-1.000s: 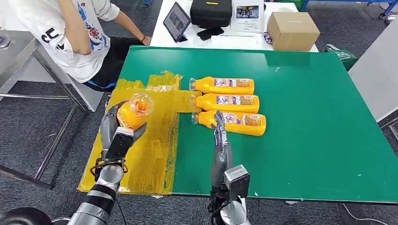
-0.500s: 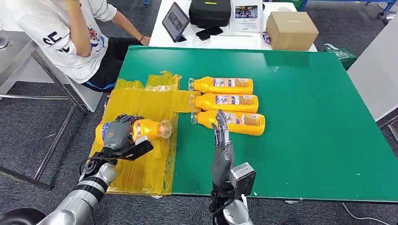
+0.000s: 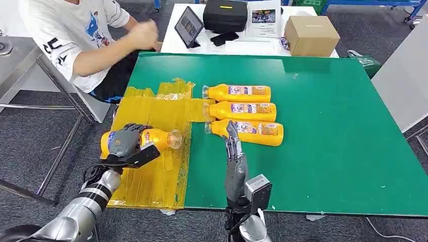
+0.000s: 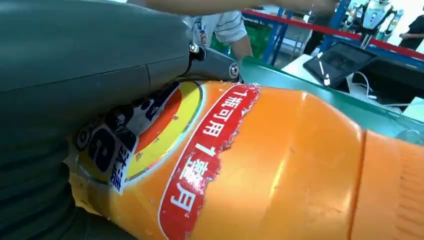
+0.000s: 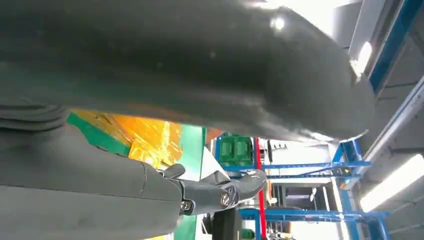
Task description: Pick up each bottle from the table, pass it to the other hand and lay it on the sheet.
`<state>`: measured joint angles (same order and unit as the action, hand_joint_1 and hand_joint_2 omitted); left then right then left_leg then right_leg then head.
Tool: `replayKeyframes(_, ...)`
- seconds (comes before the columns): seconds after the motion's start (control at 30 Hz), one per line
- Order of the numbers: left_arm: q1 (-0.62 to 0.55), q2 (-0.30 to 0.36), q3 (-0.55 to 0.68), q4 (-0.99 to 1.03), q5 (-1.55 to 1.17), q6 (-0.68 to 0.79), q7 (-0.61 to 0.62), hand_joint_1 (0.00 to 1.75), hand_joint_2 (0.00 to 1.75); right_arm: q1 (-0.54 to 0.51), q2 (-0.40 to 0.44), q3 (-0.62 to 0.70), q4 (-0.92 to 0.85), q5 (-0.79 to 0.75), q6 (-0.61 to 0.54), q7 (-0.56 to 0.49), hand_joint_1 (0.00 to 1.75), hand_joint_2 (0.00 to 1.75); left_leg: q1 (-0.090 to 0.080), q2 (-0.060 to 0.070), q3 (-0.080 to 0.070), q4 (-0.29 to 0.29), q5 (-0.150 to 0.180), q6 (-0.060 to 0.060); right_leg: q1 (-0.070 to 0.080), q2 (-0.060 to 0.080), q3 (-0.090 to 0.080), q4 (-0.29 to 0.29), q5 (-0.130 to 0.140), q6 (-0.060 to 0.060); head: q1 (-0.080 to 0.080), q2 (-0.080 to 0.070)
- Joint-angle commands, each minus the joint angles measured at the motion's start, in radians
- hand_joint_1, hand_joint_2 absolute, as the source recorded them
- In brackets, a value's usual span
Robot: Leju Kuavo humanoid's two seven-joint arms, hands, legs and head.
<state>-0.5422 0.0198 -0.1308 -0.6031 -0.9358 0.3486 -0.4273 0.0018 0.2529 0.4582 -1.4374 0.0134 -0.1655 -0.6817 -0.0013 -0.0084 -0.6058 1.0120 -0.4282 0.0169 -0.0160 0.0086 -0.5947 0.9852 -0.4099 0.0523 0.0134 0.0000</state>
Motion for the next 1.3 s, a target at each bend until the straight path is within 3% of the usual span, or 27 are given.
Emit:
replayKeyframes(0.03, 0.027, 0.04, -0.033, 0.092, -0.033, -0.094, -0.002, 1.75, 1.75, -0.034, 0.004, -0.017, 0.113, -0.015, 0.021, 0.007, 0.0, 0.0, 0.002, 0.006, 0.005, -0.002, -0.001, -0.001, 0.002, 0.004, 0.003, -0.004, 0.002, -0.002, 0.0, 0.0)
replayKeyframes(0.43, 0.03, 0.043, -0.041, 0.089, -0.04, -0.094, 0.002, 1.75, 1.75, -0.035, 0.007, -0.022, 0.12, -0.02, 0.027, 0.009, 0.0, 0.0, 0.001, 0.005, 0.006, -0.002, 0.0, -0.001, 0.002, 0.004, 0.005, -0.003, 0.002, -0.002, 0.0, 0.0)
replayKeyframes(0.57, 0.034, 0.053, -0.079, 0.081, -0.094, -0.03, 0.028, 1.75, 1.75, -0.031, 0.01, -0.025, 0.116, -0.021, 0.03, 0.009, 0.0, 0.0, 0.001, 0.005, 0.006, -0.002, 0.0, -0.001, 0.002, 0.004, 0.005, -0.003, 0.001, -0.002, 0.0, 0.0)
replayKeyframes(0.7, 0.022, 0.06, -0.106, 0.099, -0.103, -0.108, 0.023, 1.71, 1.75, -0.032, 0.016, -0.039, 0.137, -0.034, 0.04, 0.015, 0.0, 0.0, 0.001, 0.004, 0.005, -0.002, 0.0, -0.001, 0.001, 0.002, 0.004, -0.002, 0.001, -0.002, 0.0, 0.0)
replayKeyframes(0.73, 0.023, 0.062, -0.109, 0.1, -0.103, -0.116, 0.017, 1.61, 1.75, -0.033, 0.017, -0.037, 0.142, -0.034, 0.043, 0.016, 0.0, 0.0, 0.001, 0.004, 0.006, -0.002, 0.0, -0.001, 0.002, 0.003, 0.004, -0.003, 0.001, -0.002, 0.0, 0.0)
replayKeyframes(0.77, 0.027, 0.063, -0.109, 0.098, -0.092, -0.131, 0.0, 1.08, 1.75, -0.034, 0.018, -0.038, 0.149, -0.035, 0.047, 0.015, 0.0, 0.0, 0.0, 0.003, 0.005, -0.001, 0.0, -0.001, 0.001, 0.002, 0.004, -0.001, 0.0, -0.001, 0.0, 0.0)
replayKeyframes(0.8, 0.031, 0.061, -0.1, 0.098, -0.067, -0.158, -0.016, 0.35, 1.75, -0.036, 0.02, -0.037, 0.158, -0.035, 0.049, 0.015, 0.0, 0.0, 0.001, 0.005, 0.006, -0.002, -0.001, -0.001, 0.002, 0.003, 0.005, -0.003, 0.001, -0.002, 0.0, 0.0)
replayKeyframes(0.83, 0.035, 0.065, -0.102, 0.099, -0.057, -0.182, -0.021, 0.38, 1.75, -0.039, 0.022, -0.036, 0.166, -0.035, 0.051, 0.015, 0.0, 0.0, 0.0, 0.004, 0.006, -0.002, 0.0, -0.001, 0.0, 0.003, 0.004, -0.002, 0.0, -0.001, 0.0, 0.0)
replayKeyframes(0.87, 0.038, 0.072, -0.111, 0.102, -0.055, -0.204, -0.022, 0.1, 1.75, -0.042, 0.024, -0.037, 0.175, -0.035, 0.052, 0.015, 0.0, 0.0, 0.002, 0.007, 0.007, -0.003, -0.001, -0.001, 0.002, 0.005, 0.005, -0.003, 0.002, -0.003, 0.0, 0.0)
replayKeyframes(0.9, 0.041, 0.077, -0.115, 0.098, -0.054, -0.205, -0.03, 0.0, 1.75, -0.043, 0.023, -0.037, 0.179, -0.035, 0.052, 0.016, 0.0, 0.0, 0.001, 0.006, 0.006, -0.002, -0.001, -0.001, 0.001, 0.005, 0.005, -0.002, 0.001, -0.002, 0.0, 0.0)
replayKeyframes(1.3, 0.086, 0.088, -0.116, 0.049, 0.003, -0.232, -0.041, 0.0, 1.75, -0.05, 0.036, -0.059, 0.215, -0.047, 0.048, 0.037, 0.0, 0.0, 0.001, 0.004, 0.006, -0.002, 0.0, -0.001, 0.001, 0.004, 0.006, -0.002, 0.0, -0.003, 0.0, 0.0)
